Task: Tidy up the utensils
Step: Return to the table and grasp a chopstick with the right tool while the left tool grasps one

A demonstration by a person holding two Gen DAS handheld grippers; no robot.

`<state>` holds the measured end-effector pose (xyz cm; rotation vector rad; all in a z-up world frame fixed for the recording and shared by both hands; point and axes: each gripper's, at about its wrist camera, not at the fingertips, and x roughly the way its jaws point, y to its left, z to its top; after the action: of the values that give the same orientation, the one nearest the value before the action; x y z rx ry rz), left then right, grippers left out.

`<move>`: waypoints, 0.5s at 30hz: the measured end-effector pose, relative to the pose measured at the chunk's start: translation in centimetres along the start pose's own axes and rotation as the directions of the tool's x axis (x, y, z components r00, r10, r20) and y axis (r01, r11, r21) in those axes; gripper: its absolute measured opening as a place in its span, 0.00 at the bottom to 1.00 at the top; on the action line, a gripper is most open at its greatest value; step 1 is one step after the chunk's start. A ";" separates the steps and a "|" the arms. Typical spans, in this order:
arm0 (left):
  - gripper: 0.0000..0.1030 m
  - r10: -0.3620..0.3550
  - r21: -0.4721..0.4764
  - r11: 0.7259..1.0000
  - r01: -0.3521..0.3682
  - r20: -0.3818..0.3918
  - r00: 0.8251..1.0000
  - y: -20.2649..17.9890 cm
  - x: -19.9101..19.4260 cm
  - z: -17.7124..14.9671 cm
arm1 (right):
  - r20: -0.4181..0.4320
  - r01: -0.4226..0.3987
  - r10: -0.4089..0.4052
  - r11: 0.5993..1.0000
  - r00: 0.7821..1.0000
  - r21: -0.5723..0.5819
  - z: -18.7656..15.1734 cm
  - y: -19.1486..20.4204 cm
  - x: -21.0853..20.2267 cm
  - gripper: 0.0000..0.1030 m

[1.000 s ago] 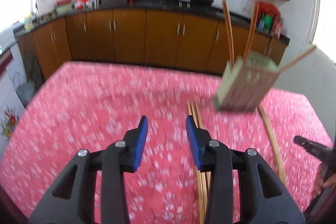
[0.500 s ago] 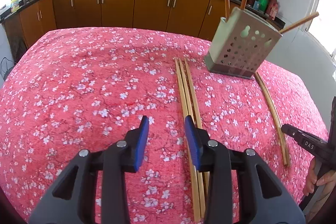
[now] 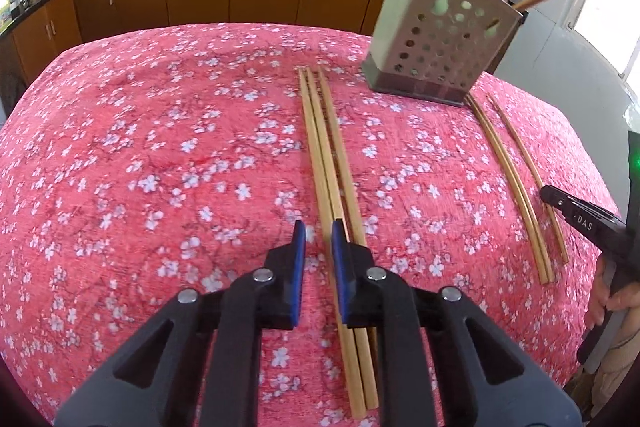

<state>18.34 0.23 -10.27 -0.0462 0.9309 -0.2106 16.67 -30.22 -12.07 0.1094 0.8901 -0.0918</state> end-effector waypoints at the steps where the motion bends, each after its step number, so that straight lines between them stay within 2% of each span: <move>1: 0.14 0.003 0.013 1.000 -0.003 -0.003 1.000 -0.2 0.1 0.0 | 0.000 -0.002 0.002 1.000 1.000 0.003 -0.1 0.1 0.0 0.08; 6: 0.11 0.048 0.076 0.996 -0.048 -0.006 0.999 -1.1 0.7 -0.4 | -0.004 -0.014 0.014 1.000 1.000 0.015 -0.2 -0.4 0.0 0.08; 10: 0.10 0.078 0.087 0.993 -0.078 0.004 0.997 -0.9 1.1 0.1 | 0.001 -0.032 0.032 1.000 0.999 -0.001 -0.7 0.1 -0.4 0.08; 12: 0.09 0.103 0.078 0.992 -0.103 0.009 0.995 -0.1 1.5 0.7 | 0.008 -0.022 0.022 0.999 1.000 -0.027 -0.8 0.3 -0.5 0.08; 15: 0.09 0.142 0.023 0.990 -0.142 0.008 0.990 2.2 2.3 2.3 | 0.017 0.026 -0.026 1.000 1.000 -0.004 -0.2 -0.3 -0.2 0.08</move>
<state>21.84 1.81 -10.99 0.0407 0.9210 -0.0892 16.36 -30.51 -12.11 0.0928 0.8745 -0.1145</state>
